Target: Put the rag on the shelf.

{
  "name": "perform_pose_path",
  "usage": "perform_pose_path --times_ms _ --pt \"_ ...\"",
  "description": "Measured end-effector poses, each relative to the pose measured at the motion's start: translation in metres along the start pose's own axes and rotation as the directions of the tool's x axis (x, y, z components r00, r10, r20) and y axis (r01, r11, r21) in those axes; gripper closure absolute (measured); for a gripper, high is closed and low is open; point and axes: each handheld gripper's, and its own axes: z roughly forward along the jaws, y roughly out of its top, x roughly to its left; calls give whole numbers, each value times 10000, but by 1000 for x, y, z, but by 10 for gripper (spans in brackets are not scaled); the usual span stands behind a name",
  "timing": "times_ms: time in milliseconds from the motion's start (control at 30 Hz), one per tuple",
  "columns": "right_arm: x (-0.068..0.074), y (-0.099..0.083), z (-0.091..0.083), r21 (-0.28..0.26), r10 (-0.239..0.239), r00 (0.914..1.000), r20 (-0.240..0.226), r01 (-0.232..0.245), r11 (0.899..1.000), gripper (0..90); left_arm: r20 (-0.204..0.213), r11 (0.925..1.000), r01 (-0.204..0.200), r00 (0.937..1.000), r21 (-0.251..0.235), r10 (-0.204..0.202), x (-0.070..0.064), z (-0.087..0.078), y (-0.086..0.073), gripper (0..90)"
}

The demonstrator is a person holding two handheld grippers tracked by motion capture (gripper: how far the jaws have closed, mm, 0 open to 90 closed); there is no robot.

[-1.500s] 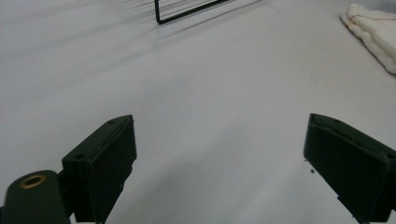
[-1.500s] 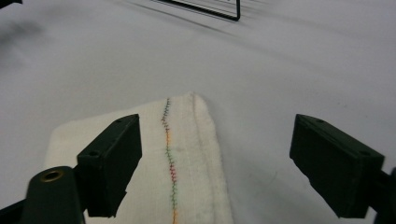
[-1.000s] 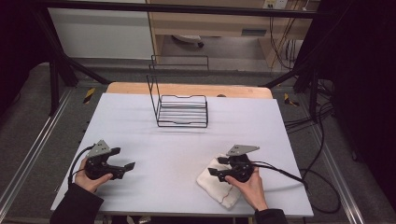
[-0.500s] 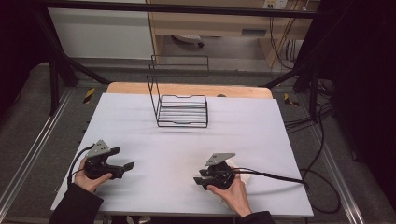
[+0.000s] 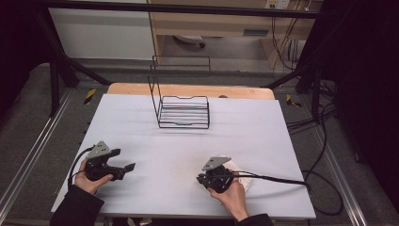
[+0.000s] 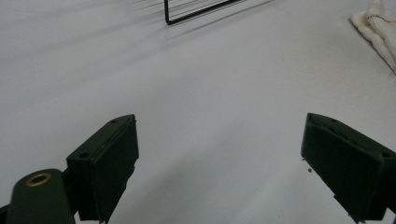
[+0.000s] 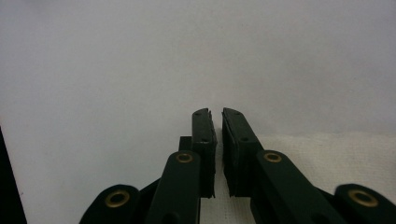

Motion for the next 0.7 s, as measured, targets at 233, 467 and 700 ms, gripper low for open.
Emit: perform_pose_path --times_ms 233,467,700 --pt "-7 11 -8 -668 447 9986 -275 -465 9967 861 -25 10000 -12 10000 45 12 1 0 0 113" --pt "-12 31 4 -1118 798 9964 -282 -825 9903 861 -34 10000 -5 10000 64 5 1 1 0 113" --pt "-17 55 32 -1212 1101 9935 -281 -1127 9862 861 -19 10000 14 10000 71 -13 1 1 0 113"
